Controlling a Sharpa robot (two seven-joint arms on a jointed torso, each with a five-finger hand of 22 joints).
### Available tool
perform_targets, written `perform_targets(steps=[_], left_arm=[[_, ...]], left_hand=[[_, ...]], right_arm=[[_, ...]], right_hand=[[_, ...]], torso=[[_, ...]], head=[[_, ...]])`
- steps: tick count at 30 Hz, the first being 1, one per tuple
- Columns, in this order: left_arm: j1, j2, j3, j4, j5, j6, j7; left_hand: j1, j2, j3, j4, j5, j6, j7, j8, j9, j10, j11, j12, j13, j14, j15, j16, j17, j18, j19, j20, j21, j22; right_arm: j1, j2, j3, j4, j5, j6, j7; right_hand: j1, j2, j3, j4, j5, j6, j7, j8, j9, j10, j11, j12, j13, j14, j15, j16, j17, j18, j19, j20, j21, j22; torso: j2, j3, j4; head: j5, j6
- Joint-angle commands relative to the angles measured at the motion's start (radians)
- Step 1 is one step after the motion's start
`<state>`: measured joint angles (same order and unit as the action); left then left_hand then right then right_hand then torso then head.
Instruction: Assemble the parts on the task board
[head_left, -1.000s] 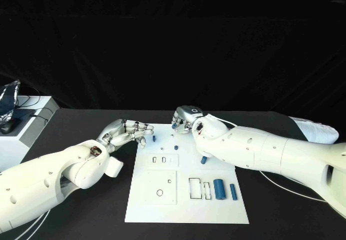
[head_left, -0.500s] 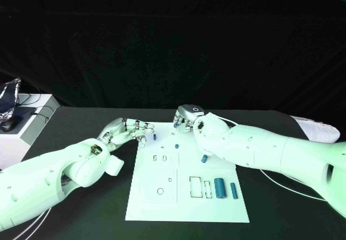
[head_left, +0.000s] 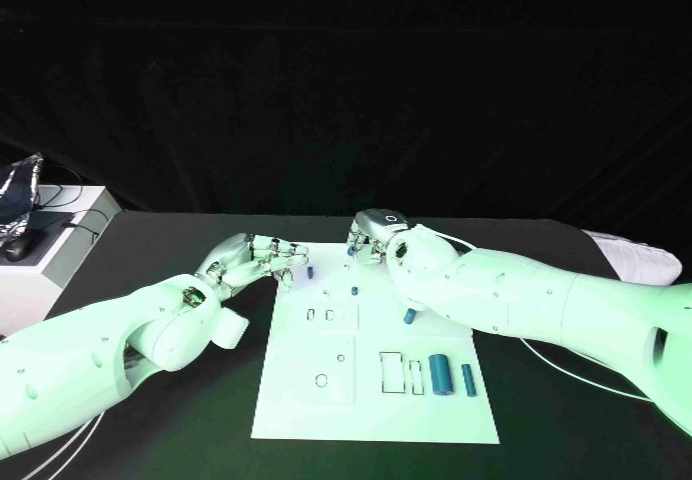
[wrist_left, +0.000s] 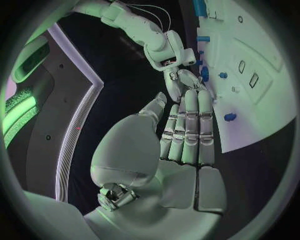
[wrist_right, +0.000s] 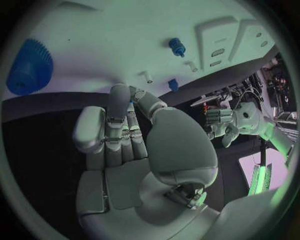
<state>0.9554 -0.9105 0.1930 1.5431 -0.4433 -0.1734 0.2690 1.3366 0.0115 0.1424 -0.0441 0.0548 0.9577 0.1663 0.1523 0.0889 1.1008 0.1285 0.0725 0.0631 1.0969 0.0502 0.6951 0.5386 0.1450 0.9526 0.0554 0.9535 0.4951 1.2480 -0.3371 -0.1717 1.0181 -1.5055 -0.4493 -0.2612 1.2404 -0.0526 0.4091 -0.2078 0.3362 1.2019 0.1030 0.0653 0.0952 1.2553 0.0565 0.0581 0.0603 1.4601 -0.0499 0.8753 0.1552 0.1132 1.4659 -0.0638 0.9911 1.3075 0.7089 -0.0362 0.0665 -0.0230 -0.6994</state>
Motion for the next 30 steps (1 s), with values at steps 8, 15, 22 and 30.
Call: perform_targets(steps=[8,15,22,30], left_arm=[[0.0,0.001,0.001,0.0,0.007,0.01,0.01],[0.0,0.001,0.001,0.0,0.009,0.011,0.01],[0.0,0.001,0.001,-0.001,0.013,0.012,0.011],[0.0,0.001,0.001,-0.002,0.015,0.013,0.01]], left_hand=[[0.0,0.004,0.0,-0.007,-0.004,-0.001,0.007,-0.006,-0.002,-0.008,-0.001,-0.003,-0.001,0.002,0.003,-0.002,-0.001,0.021,0.001,0.001,-0.006,0.002],[0.0,0.004,-0.001,-0.007,-0.004,-0.002,0.008,-0.007,-0.002,-0.009,-0.001,-0.004,-0.001,0.001,0.003,-0.003,-0.001,0.021,0.001,0.001,-0.007,0.002],[0.001,0.004,0.0,-0.008,-0.004,-0.005,0.009,-0.008,-0.002,-0.013,0.0,-0.004,-0.001,0.001,0.004,-0.003,-0.002,0.021,0.001,0.001,-0.008,0.003],[0.001,0.004,0.0,-0.008,-0.004,-0.005,0.009,-0.008,-0.002,-0.013,0.0,-0.004,-0.001,0.001,0.004,-0.003,-0.002,0.021,0.001,0.001,-0.008,0.003]], right_arm=[[-0.002,0.005,-0.001,-0.014,0.001,0.006,0.016],[-0.002,0.012,-0.001,-0.031,0.014,-0.014,0.031],[-0.002,0.013,-0.002,-0.037,0.021,-0.017,0.038],[-0.002,0.006,-0.002,-0.03,0.03,-0.028,0.044]], right_hand=[[0.022,0.015,0.006,0.0,0.004,-0.059,0.021,-0.003,0.013,-0.032,0.01,0.002,0.001,-0.01,0.007,-0.022,-0.007,0.024,0.059,0.005,-0.066,0.019],[0.014,-0.05,-0.016,0.022,-0.046,-0.161,0.036,-0.003,-0.03,-0.147,0.041,0.004,-0.001,-0.017,0.026,-0.078,-0.029,0.065,0.043,0.026,-0.288,-0.08],[0.084,-0.065,-0.121,0.057,-0.052,-0.239,0.026,-0.003,-0.028,-0.237,0.055,0.01,-0.001,0.003,0.033,-0.15,-0.045,0.08,0.049,0.035,-0.441,-0.174],[0.093,-0.065,-0.127,0.067,-0.05,-0.225,0.03,-0.004,-0.028,-0.224,0.052,0.011,-0.002,0.007,0.031,-0.159,-0.04,0.08,0.05,0.033,-0.449,-0.185]], torso=[[0.0,-0.0006,-0.0001],[0.001,-0.0007,-0.001],[0.0,-0.001,-0.0005],[0.0,-0.0002,-0.0008]], head=[[0.001,0.001],[0.002,0.001],[0.001,0.001],[0.0,0.002]])
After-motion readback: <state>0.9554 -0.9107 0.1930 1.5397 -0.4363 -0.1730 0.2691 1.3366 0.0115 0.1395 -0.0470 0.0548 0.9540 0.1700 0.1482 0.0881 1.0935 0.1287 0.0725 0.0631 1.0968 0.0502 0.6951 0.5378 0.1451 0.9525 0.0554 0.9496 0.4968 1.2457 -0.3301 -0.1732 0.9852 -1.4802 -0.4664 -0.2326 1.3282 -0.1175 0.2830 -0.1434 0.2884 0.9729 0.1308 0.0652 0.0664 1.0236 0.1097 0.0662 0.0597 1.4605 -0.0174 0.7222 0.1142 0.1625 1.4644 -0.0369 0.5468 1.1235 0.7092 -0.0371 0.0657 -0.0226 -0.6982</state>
